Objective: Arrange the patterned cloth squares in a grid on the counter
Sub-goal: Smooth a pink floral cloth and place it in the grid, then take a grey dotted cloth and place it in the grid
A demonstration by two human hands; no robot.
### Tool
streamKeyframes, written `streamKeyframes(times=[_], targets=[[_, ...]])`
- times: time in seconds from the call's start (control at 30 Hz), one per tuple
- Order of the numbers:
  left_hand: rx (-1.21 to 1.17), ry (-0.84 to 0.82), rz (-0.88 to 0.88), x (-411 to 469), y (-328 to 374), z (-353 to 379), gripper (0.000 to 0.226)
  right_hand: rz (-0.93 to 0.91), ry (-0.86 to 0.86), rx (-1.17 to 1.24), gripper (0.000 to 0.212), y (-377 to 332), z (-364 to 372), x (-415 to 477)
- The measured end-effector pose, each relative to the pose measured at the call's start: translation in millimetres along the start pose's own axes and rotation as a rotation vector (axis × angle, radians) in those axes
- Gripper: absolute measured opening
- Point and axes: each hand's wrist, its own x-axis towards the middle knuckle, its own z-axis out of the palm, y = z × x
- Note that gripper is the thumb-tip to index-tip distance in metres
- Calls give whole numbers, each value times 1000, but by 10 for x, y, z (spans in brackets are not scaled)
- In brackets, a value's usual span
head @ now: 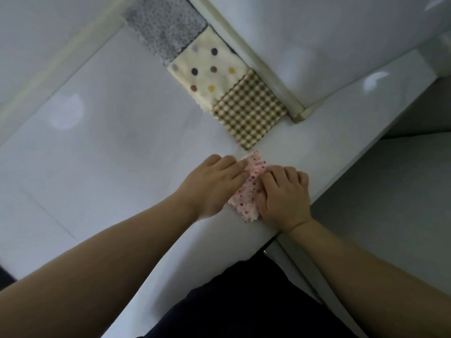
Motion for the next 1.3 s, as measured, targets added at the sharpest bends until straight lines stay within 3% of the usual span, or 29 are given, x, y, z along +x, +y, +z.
streamKeyframes(times=[0.2,0.37,0.43,0.7,0.93,1.13,1.3], targets=[[256,4,101,664,93,-163,54,171,64,-68,16,535,-107,65],[412,-96,31,843,108,-237,62,189,90,9,23,749,-125,182],[405,-149,1,870,104,-210,64,201,103,11,23,796,-138,233],[386,-68,-35,879,60,-149,60,167,128,8,22,872,-91,364],[127,-177,-88,897,96,-292,71,158,150,-9,19,859,-127,347],[-74,128,-156,482,16,-375,57,-10,249,53,15,569,-239,384],[-194,247,-367,-254,-26,-392,36,-240,113,298,27,-150,-339,441]])
